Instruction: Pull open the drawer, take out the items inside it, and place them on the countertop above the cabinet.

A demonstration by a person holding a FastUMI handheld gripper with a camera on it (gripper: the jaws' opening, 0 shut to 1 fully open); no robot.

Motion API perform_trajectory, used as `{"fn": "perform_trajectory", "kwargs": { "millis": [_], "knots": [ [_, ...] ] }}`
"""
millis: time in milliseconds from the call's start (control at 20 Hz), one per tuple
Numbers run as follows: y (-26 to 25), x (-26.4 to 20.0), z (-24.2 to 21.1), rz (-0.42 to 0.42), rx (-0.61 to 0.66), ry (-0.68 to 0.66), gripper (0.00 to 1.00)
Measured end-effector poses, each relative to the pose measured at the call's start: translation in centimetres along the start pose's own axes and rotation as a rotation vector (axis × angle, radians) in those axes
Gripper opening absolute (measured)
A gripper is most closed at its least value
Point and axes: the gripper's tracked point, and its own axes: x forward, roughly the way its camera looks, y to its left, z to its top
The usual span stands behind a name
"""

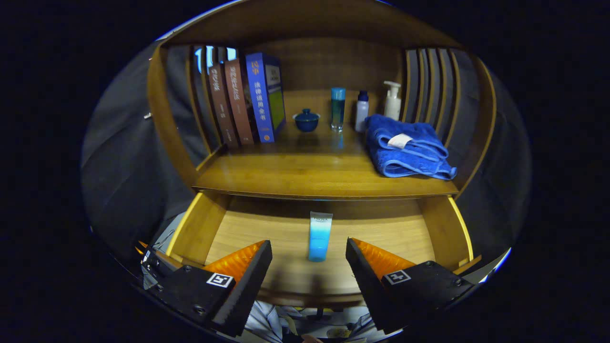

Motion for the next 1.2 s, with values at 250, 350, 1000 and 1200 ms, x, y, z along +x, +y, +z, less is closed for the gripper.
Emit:
{"fn": "perform_trajectory", "kwargs": {
  "millis": [250, 350, 1000, 1200],
  "knots": [
    [-1.0, 6.2, -2.0, -0.033, 0.031, 0.219, 0.99],
    [-1.4, 7.8, -3.4, -0.048, 0.051, 0.299, 0.99],
    [-1.4, 11.0, -6.7, -0.075, -0.006, 0.500, 0.46],
    [-1.5, 11.1, -6.7, -0.069, 0.004, 0.484, 0.35]
  ]
}}
